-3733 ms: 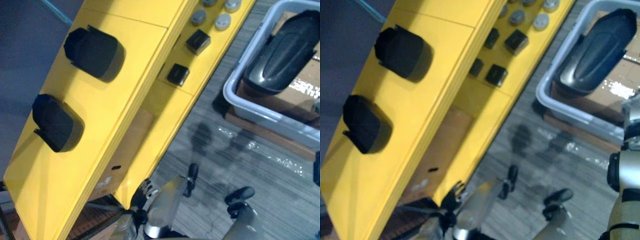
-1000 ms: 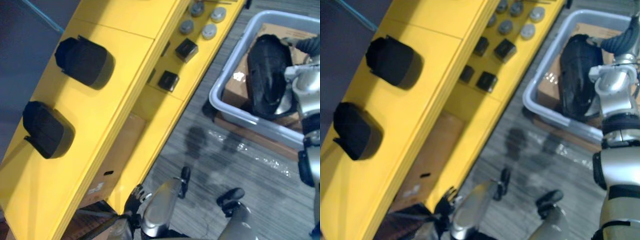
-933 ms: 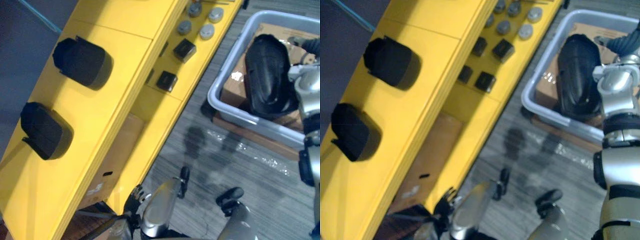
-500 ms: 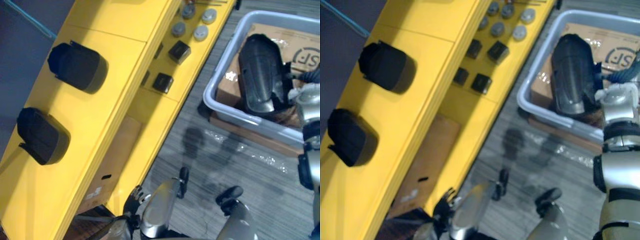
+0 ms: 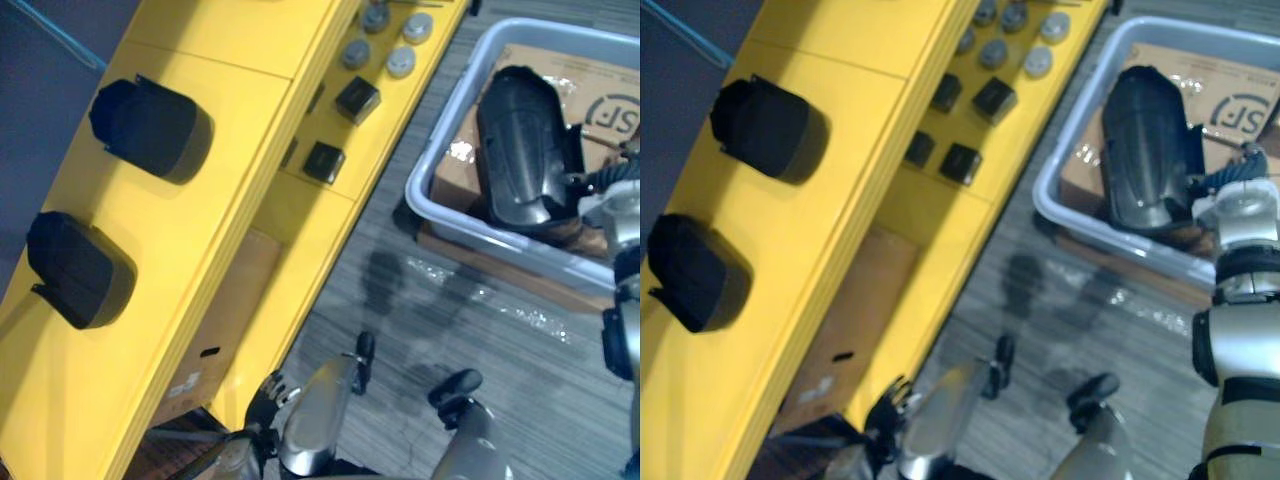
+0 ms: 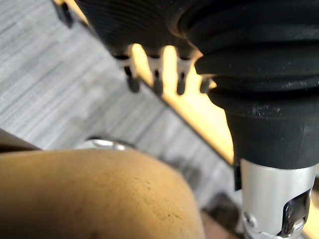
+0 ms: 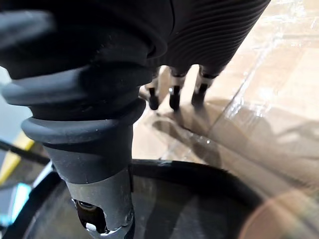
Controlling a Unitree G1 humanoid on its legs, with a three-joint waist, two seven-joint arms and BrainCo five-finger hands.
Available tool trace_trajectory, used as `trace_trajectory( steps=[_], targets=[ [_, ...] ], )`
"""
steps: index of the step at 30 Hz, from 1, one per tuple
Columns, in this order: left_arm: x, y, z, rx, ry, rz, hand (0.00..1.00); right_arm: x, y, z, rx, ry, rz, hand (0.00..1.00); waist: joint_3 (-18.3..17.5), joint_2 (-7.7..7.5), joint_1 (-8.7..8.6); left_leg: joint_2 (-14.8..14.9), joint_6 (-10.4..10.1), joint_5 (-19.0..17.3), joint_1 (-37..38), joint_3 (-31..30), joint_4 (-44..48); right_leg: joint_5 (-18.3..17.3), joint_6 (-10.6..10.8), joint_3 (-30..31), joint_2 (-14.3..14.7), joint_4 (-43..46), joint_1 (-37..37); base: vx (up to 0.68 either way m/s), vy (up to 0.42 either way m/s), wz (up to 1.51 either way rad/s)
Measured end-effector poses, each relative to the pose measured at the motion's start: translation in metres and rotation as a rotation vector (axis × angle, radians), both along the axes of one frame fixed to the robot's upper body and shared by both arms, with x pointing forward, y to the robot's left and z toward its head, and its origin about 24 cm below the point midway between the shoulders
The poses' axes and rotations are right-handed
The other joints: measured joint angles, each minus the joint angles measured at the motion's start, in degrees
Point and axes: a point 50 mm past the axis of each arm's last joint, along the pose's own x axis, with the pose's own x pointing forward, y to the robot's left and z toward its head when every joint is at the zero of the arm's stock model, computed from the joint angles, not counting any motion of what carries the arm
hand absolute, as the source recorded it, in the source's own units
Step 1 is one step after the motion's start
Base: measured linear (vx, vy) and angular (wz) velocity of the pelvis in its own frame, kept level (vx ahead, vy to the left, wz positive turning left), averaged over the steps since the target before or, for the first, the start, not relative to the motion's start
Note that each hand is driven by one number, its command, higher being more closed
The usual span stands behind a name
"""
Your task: Walk over and take plastic housings, then place them on the shelf
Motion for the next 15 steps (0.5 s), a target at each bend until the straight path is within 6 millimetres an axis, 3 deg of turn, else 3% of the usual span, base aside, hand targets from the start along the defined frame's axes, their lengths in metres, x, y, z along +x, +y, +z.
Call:
trace_trajectory(
  steps=[5, 9, 15],
  targets=[
    [-0.0009, 0.0007, -0.001, 0.001, 0.015, -0.006, 0.0, -0.0005, -0.001, 0.0014, -0.246, 0.154, 0.005, 1.0, 0.0, 0.0, 0.12, -0.03, -0.01, 0.01, 0.0, -0.11, -0.09, -0.01, 0.0, -0.15, -0.02, -0.01, 0.06, 0.0, 0.0, 0.0],
    [-0.001, 0.001, -0.0011, 0.003, 0.015, -0.009, 0.0, -0.0004, -0.0006, 0.006, -0.555, 0.332, -0.015, 1.0, -0.01, 0.01, 0.46, -0.1, -0.11, 0.12, 0.0, -0.32, -0.39, -0.02, -0.02, -0.52, -0.05, -0.13, 0.18, 0.0, 0.0, 0.02],
    [-0.0014, -0.0019, -0.0008, 0.002, 0.012, -0.032, 0.0, -0.002, 0.0007, 0.0042, -0.779, 0.528, -0.112, 1.0, -0.03, 0.04, 1.8, -0.5, -0.45, 0.99, 0.8, -0.92, -2.22, -0.05, -0.05, -1.46, -0.13, -0.85, 1.0, -0.01, 0.004, 0.07]
  ],
)
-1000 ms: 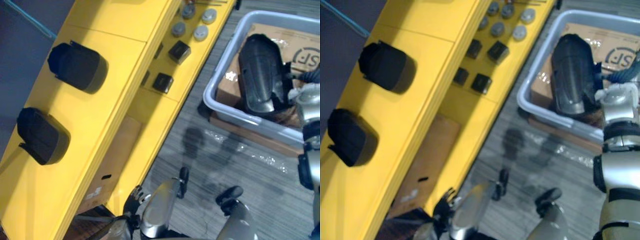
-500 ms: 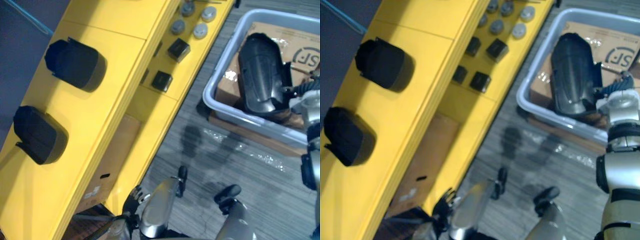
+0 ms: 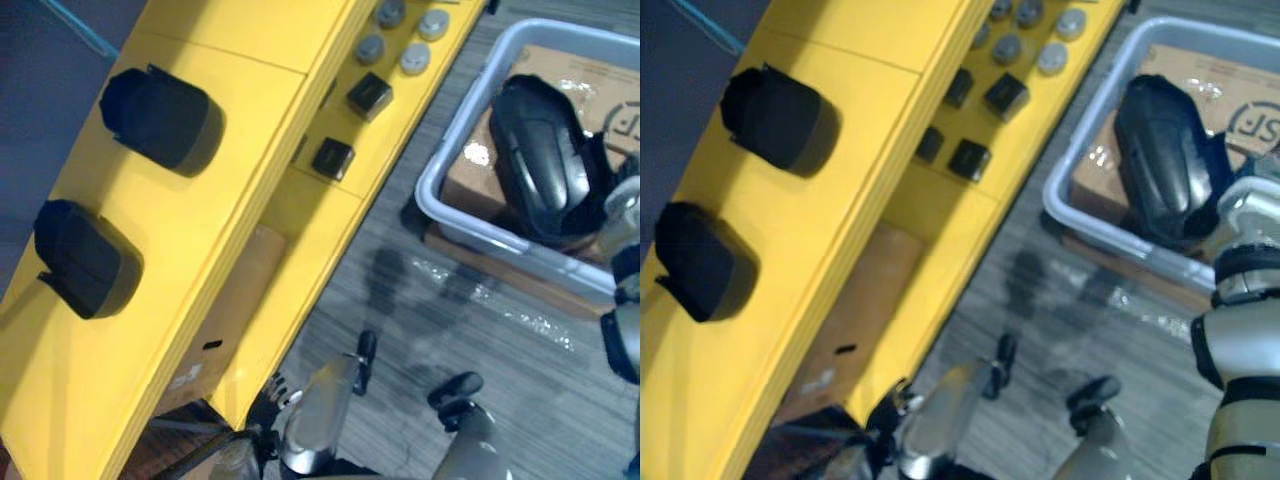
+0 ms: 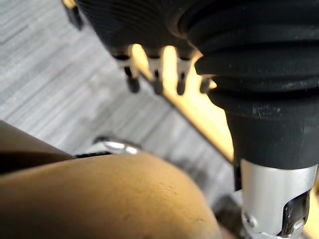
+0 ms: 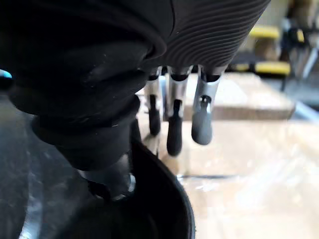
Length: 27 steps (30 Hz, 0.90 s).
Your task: Walk over and take plastic housings, then place them on the shelf
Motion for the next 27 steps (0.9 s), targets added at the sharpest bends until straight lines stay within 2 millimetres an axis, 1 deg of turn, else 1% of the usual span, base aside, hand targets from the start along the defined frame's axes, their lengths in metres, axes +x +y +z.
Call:
trace_trajectory(
  steps=[9, 12, 13, 16, 19, 21, 22, 24, 25, 27],
  targets=[
    [0.001, 0.0, 0.001, 0.004, -0.007, -0.008, 0.0, -0.004, -0.002, -0.004, -0.063, -0.025, -0.072, 1.0, -0.02, 0.03, 0.07, -0.28, -0.22, 0.61, -0.09, -0.71, -1.02, -0.02, -0.02, -0.95, -0.09, -0.3, 0.03, -0.01, 0.007, 0.04],
    [0.003, 0.0, 0.003, 0.024, -0.039, -0.027, 0.0, -0.007, -0.005, -0.006, -0.037, -0.102, -0.081, 1.0, -0.02, 0.03, 0.04, -0.43, -0.21, 0.83, -0.19, -0.93, -1.29, -0.02, -0.02, -1.16, -0.18, -0.36, 0.0, -0.01, 0.017, 0.04],
    [0.005, -0.001, 0.006, 0.026, -0.062, -0.03, 0.0, -0.006, -0.005, -0.006, -0.015, -0.145, -0.065, 1.0, -0.02, 0.03, -0.07, -0.46, -0.21, 0.91, -0.19, -0.94, -1.44, 0.0, -0.02, -1.17, -0.17, -0.45, -0.05, 0.0, 0.0, 0.0],
    [0.011, -0.003, 0.012, 0.022, -0.111, -0.031, 0.0, -0.004, -0.003, -0.006, 0.006, -0.198, -0.012, 1.0, -0.02, 0.03, -0.48, -0.39, -0.21, 0.9, -0.19, -0.88, -1.45, 0.05, -0.02, -1.1, -0.02, -0.58, -0.06, 0.0, 0.004, -0.01],
    [0.025, -0.008, 0.028, 0.033, -0.223, -0.036, 0.0, -0.001, 0.0, -0.007, 0.049, -0.282, 0.051, 1.0, 0.04, -0.06, -0.82, 0.03, -0.24, 0.88, -0.19, -0.65, -1.38, 0.33, -0.25, -0.8, 0.55, -1.05, -0.06, -0.01, 0.003, -0.06],
    [0.039, -0.011, 0.044, 0.032, -0.317, -0.004, 0.0, 0.002, 0.005, -0.005, 0.06, -0.349, 0.113, 1.0, 0.21, -0.29, -1.24, 0.52, -0.27, 0.86, -0.23, -0.35, -1.19, 0.55, -0.44, -0.48, 1.16, -1.52, -0.06, -0.02, -0.009, -0.09],
    [0.043, -0.011, 0.048, 0.033, -0.339, 0.006, 0.0, 0.003, 0.006, -0.004, 0.061, -0.367, 0.128, 1.0, 0.29, -0.4, -1.38, 0.62, -0.28, 0.84, -0.25, -0.2, -1.02, 0.57, -0.47, -0.37, 1.25, -1.51, -0.07, -0.02, -0.008, -0.12],
    [0.057, -0.016, 0.068, 0.023, -0.435, 0.029, 0.0, 0.006, 0.012, 0.0, 0.049, -0.415, 0.184, 1.0, 0.56, -0.77, -1.93, 1.25, -0.52, 0.33, -0.38, 0.51, 0.24, 0.7, -0.66, 0.31, 1.79, -1.63, -0.06, -0.03, 0.0, -0.16],
    [0.06, -0.018, 0.073, 0.019, -0.459, 0.029, 0.0, 0.006, 0.013, 0.001, 0.044, -0.426, 0.196, 1.0, 0.59, -0.81, -2.1, 1.41, -0.58, 0.12, -0.39, 0.58, 0.41, 0.77, -0.71, 0.45, 1.97, -1.72, -0.06, -0.03, 0.01, -0.16],
    [0.074, -0.029, 0.094, 0.006, -0.56, 0.02, 0.0, 0.008, 0.016, 0.005, 0.035, -0.473, 0.22, 1.0, 0.98, -1.35, -2.83, 1.97, -0.58, 0.0, -0.48, 0.99, 0.44, 1.66, -0.93, 0.96, 2.92, -2.56, -0.1, -0.04, 0.006, -0.15]
  ],
)
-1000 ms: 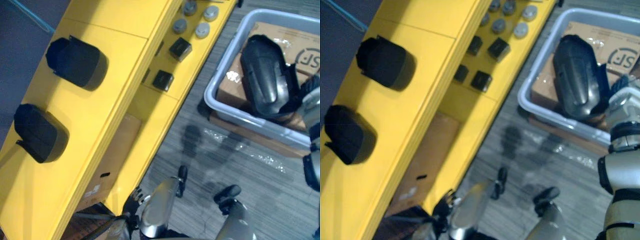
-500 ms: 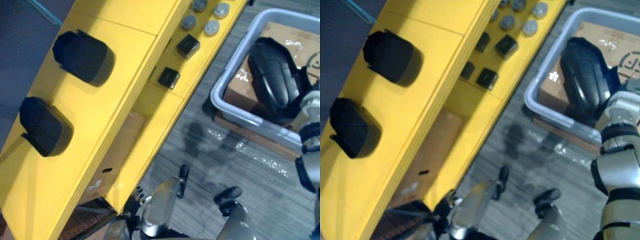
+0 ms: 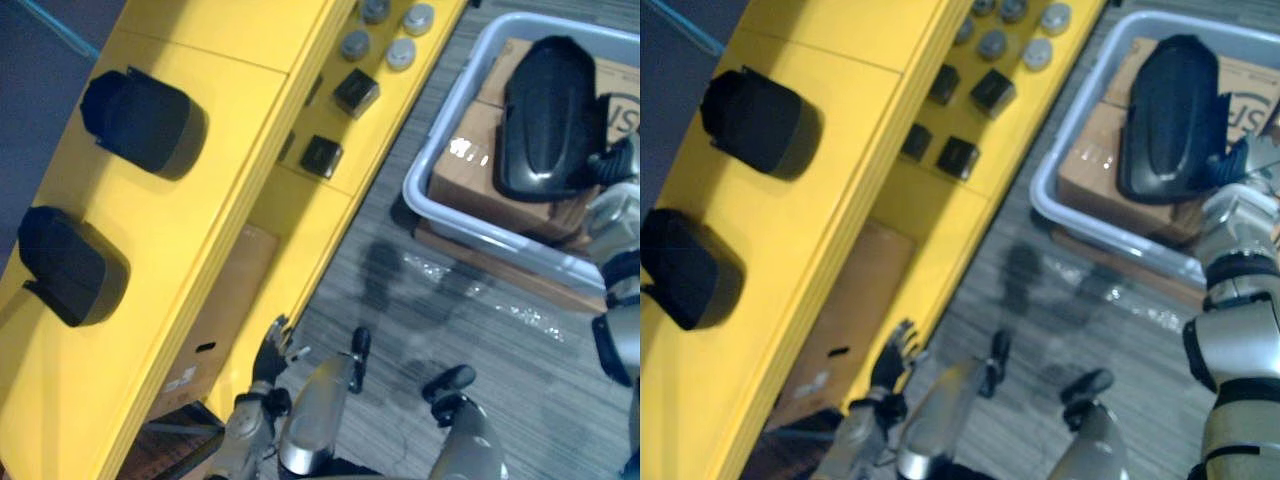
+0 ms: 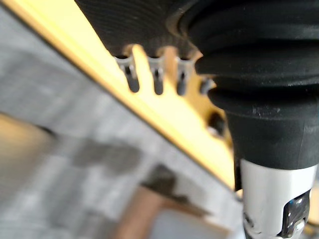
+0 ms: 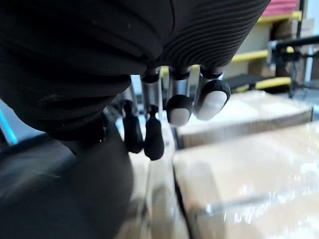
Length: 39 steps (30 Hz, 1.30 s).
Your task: Walk over and take plastic housings, then place them on the shelf
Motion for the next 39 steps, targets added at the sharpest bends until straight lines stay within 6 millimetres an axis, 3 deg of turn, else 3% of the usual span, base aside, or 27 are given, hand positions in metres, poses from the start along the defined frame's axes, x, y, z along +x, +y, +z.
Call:
trace_trajectory(
  steps=[7, 13, 20, 24, 27, 30, 35, 39],
  targets=[
    [0.038, -0.031, 0.063, 0.029, -0.27, -0.077, 0.0, 0.014, 0.03, 0.012, -0.037, -0.116, 0.131, 1.0, 1.36, -1.92, -2.58, 1.76, -0.23, -0.72, -0.72, 1.98, 1.83, 1.49, -0.72, 2.41, 1.93, -1.43, -1.11, -0.06, 0.006, -0.22],
    [0.088, -0.056, 0.139, 0.096, -0.519, -0.134, 0.0, 0.031, 0.075, 0.036, -0.046, -0.23, 0.255, 1.0, 2.3, -3.28, -4.87, 3.25, -0.27, -0.75, -2.64, 4.37, 2.45, 3.39, -1.96, 5.03, 3.5, -2.42, -4.34, -0.07, -0.001, -0.24],
    [0.131, -0.066, 0.191, 0.185, -0.564, -0.053, 0.0, 0.041, 0.118, 0.055, -0.048, -0.329, 0.364, 1.0, 3.44, -4.98, -7.32, 4.25, -0.22, -0.67, -4.81, 7.11, 2.81, 6.34, -2.59, 7.79, 4.89, -4.81, -7.54, -0.05, 0.024, -0.23],
    [0.153, -0.063, 0.205, 0.204, -0.476, 0.065, 0.0, 0.046, 0.146, 0.058, -0.043, -0.367, 0.428, 1.0, 3.9, -5.68, -9.15, 4.42, -0.21, -0.66, -4.9, 8.06, 2.62, 7.55, -2.86, 9.13, 5.52, -5.83, -8.11, -0.01, 0.025, -0.15],
    [0.165, -0.055, 0.212, 0.211, -0.395, 0.136, 0.0, 0.046, 0.174, 0.071, -0.086, -0.416, 0.516, 1.0, 4.23, -6.22, -10.55, 4.44, -0.11, -0.61, -4.88, 9.91, 2.06, 8.72, -2.83, 10.96, 6.14, -6.93, -9.12, 0.0, 0.012, -0.26],
    [0.171, -0.051, 0.217, 0.22, -0.357, 0.194, 0.0, 0.047, 0.188, 0.072, -0.087, -0.423, 0.552, 1.0, 4.36, -6.76, -11.96, 4.43, -0.1, -0.6, -4.72, 10.51, 1.82, 9.44, -3.07, 11.77, 6.26, -7.23, -9.46, 0.01, 0.03, -0.14],
    [0.176, -0.047, 0.221, 0.059, -0.246, 0.226, 0.0, 0.047, 0.198, 0.069, -0.106, -0.416, 0.582, 1.0, 4.35, -7.99, -13.45, 4.36, -0.09, -0.61, -4.64, 11.28, 1.75, 10.75, -3.1, 13.74, 6.51, -8.06, -9.95, 0.0, 0.037, -0.11],
    [0.18, -0.041, 0.216, -0.183, -0.126, 0.183, 0.0, 0.048, 0.212, 0.065, -0.177, -0.389, 0.626, 1.0, 4.45, -9.16, -14.33, 4.25, -0.05, -0.61, -4.6, 12.15, 1.94, 11.54, -2.75, 14.84, 6.77, -9.03, -10.01, -0.01, 0.008, -0.09]
  ],
)
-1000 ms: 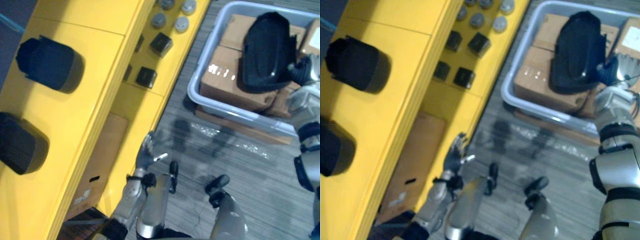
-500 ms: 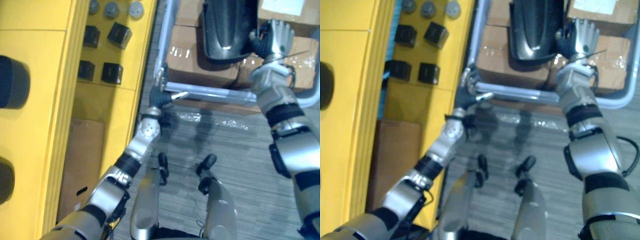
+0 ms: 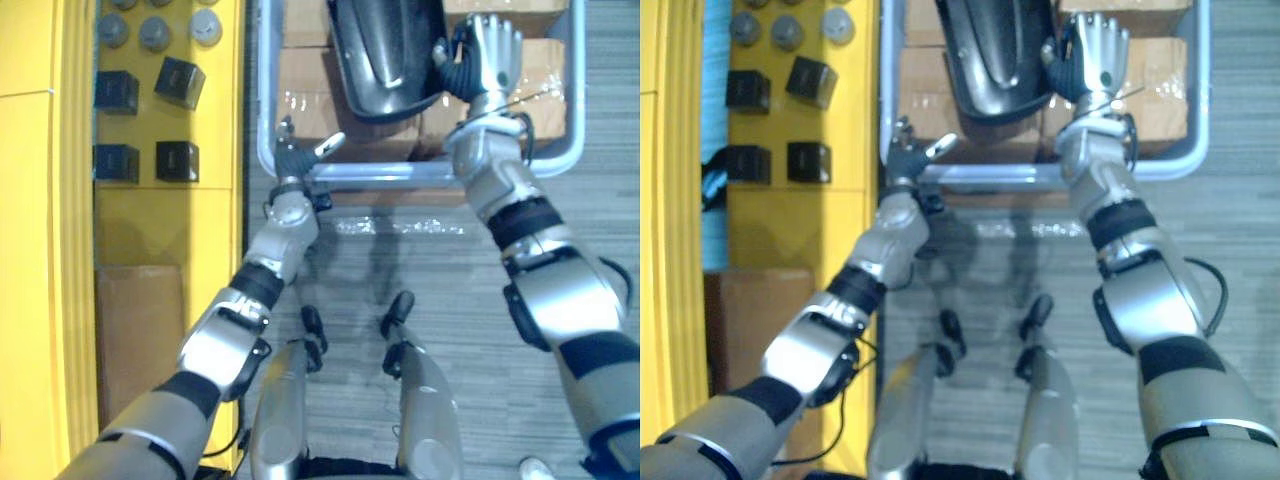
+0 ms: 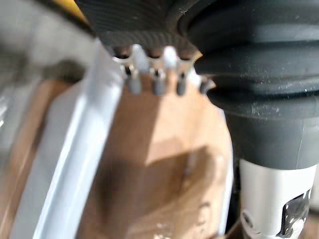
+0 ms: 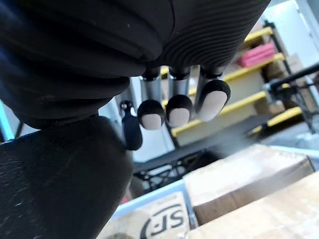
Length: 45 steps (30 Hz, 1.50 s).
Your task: Walk over and take plastic housings, then place them on the shelf
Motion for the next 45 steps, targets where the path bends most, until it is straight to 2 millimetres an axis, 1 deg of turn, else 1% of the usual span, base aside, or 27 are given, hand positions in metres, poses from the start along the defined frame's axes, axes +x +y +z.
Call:
trace_trajectory(
  steps=[1, 2, 3, 6, 10, 17, 21, 24, 26, 28, 32, 33, 37, 39, 42, 43, 45],
  targets=[
    [0.001, 0.001, 0.0, -0.118, 0.011, -0.064, 0.0, 0.0, 0.004, -0.002, -0.018, 0.003, 0.009, 1.0, -0.03, -0.32, -0.36, -0.04, 0.08, 0.05, -0.08, 0.01, 0.08, 0.12, 0.04, 0.07, 0.01, -0.16, 0.0, -0.02, 0.011, -0.03],
    [0.002, 0.001, 0.0, -0.172, 0.011, -0.096, 0.0, 0.0, 0.006, -0.002, -0.031, 0.004, 0.015, 1.0, -0.05, -0.52, -0.49, -0.07, 0.13, 0.08, -0.08, 0.05, 0.1, 0.18, 0.07, 0.14, 0.01, -0.28, 0.01, 0.0, 0.0, 0.0],
    [0.002, 0.0, 0.001, -0.27, 0.005, -0.15, 0.0, 0.0, 0.009, -0.003, -0.046, 0.003, 0.027, 1.0, -0.12, -0.77, -0.66, -0.1, 0.16, 0.1, -0.21, 0.07, 0.2, 0.34, 0.15, 0.19, 0.07, -0.61, 0.06, 0.0, 0.0, 0.0],
    [0.002, -0.005, 0.005, -0.451, -0.023, -0.256, 0.0, 0.0, 0.011, -0.004, -0.07, 0.002, 0.029, 1.0, -0.13, -0.82, -0.76, -0.13, 0.22, 0.13, -0.81, -0.05, 0.84, 0.75, 0.18, 0.21, 0.25, -1.12, 0.06, 0.0, 0.0, 0.0],
    [0.001, -0.006, 0.009, -0.517, -0.058, -0.306, 0.0, 0.0, 0.014, -0.007, -0.104, 0.011, 0.036, 1.0, -0.13, -0.84, -0.81, -0.16, 0.48, 0.29, -0.99, -0.07, 0.99, 1.22, 0.15, 0.21, 0.3, -1.39, 0.07, 0.0, 0.0, 0.0],
    [0.002, -0.009, 0.024, -0.521, -0.122, -0.342, 0.0, 0.001, 0.017, -0.011, -0.128, 0.026, 0.045, 1.0, -0.17, -0.92, -0.92, -0.25, 0.7, 0.45, -1.26, -0.1, 1.24, 1.84, 0.24, 0.2, 0.28, -2.02, 0.23, 0.0, 0.0, 0.0],
    [0.004, -0.006, 0.02, -0.507, -0.106, -0.324, 0.0, 0.0, 0.023, -0.015, -0.173, 0.029, 0.081, 1.0, -0.17, -0.98, -1.39, -0.21, 0.72, 0.46, -1.14, -0.42, 1.3, 2.35, 0.22, -0.12, 0.55, -3.1, 1.13, 0.01, 0.004, 0.01],
    [0.005, 0.0, 0.02, -0.489, -0.106, -0.307, 0.0, -0.002, 0.029, -0.016, -0.204, 0.02, 0.113, 1.0, -0.18, -1.53, -1.86, -0.19, 0.8, 0.51, -1.12, -0.33, 1.27, 2.81, 0.27, -0.05, 0.57, -3.73, 1.31, 0.01, 0.018, -0.01],
    [0.007, 0.007, 0.021, -0.461, -0.111, -0.291, 0.0, -0.004, 0.037, -0.016, -0.226, 0.008, 0.153, 1.0, -0.19, -2.58, -2.25, -0.12, 0.84, 0.53, -1.15, -0.14, 1.28, 3.44, 0.34, 0.04, 0.83, -4.9, 1.68, 0.0, 0.034, -0.04],
    [0.007, 0.006, 0.02, -0.431, -0.092, -0.293, 0.0, -0.006, 0.041, -0.016, -0.248, -0.003, 0.176, 1.0, -0.32, -3.28, -2.22, -0.08, 0.84, 0.52, -1.1, -0.15, 1.38, 4.0, 0.36, 0.05, 1.09, -5.96, 2.18, 0.0, 0.036, 0.0],
    [0.008, 0.011, 0.016, -0.411, -0.055, -0.272, 0.0, -0.013, 0.053, -0.009, -0.263, -0.062, 0.244, 1.0, -0.24, -4.04, -2.38, 0.02, 0.84, 0.52, -1.3, -0.08, 1.6, 4.53, 0.29, 0.08, 1.35, -6.75, 2.34, 0.0, 0.038, -0.02],
    [0.009, 0.013, 0.015, -0.402, -0.041, -0.268, 1.0, -0.015, 0.056, -0.008, -0.268, -0.074, 0.258, 1.0, -0.24, -4.27, -2.43, 0.07, 0.83, 0.52, -1.3, -0.09, 1.67, 4.61, 0.26, 0.08, 1.45, -6.91, 2.46, 0.01, 0.037, -0.02],
    [0.011, 0.024, 0.015, -0.349, -0.044, -0.233, 1.0, -0.022, 0.064, -0.01, -0.268, -0.095, 0.315, 1.0, -0.22, -5.99, -3.36, 0.47, 0.81, 0.49, -1.24, -0.08, 1.96, 4.67, 0.24, 0.1, 1.57, -6.97, 2.68, 0.01, 0.04, -0.01],
    [0.012, 0.029, 0.016, -0.318, -0.061, -0.219, 1.0, -0.031, 0.071, -0.01, -0.255, -0.129, 0.386, 1.0, -0.27, -7.07, -4.11, 0.51, 0.91, 0.39, -0.99, 0.14, 2.07, 4.86, 0.35, 0.31, 1.59, -7.28, 2.97, 0.0, 0.059, -0.03],
    [0.012, 0.033, 0.019, -0.305, -0.097, -0.202, 1.0, -0.042, 0.079, -0.011, -0.236, -0.171, 0.481, 1.0, -0.31, -7.18, -4.91, 0.63, 1.07, 0.07, -0.73, 0.28, 2.52, 5.04, 0.46, 0.49, 1.65, -7.6, 3.43, 0.0, 0.057, -0.04],
    [0.012, 0.036, 0.019, -0.272, -0.112, -0.197, 1.0, -0.047, 0.083, -0.013, -0.237, -0.185, 0.527, 1.0, -0.31, -7.19, -5.32, 0.78, 1.13, -0.15, -0.48, 0.41, 2.83, 5.18, 0.52, 0.62, 1.77, -7.83, 3.81, 0.0, 0.066, -0.09],
    [0.011, 0.036, 0.016, -0.277, -0.136, -0.207, 1.0, -0.053, 0.086, -0.022, -0.234, -0.18, 0.577, 1.0, -0.32, -7.23, -5.18, 0.99, 1.12, -0.51, 0.74, 1.26, 2.86, 5.21, 0.55, 1.51, 1.9, -7.87, 4.51, 0.01, 0.067, -0.18]
  ],
)
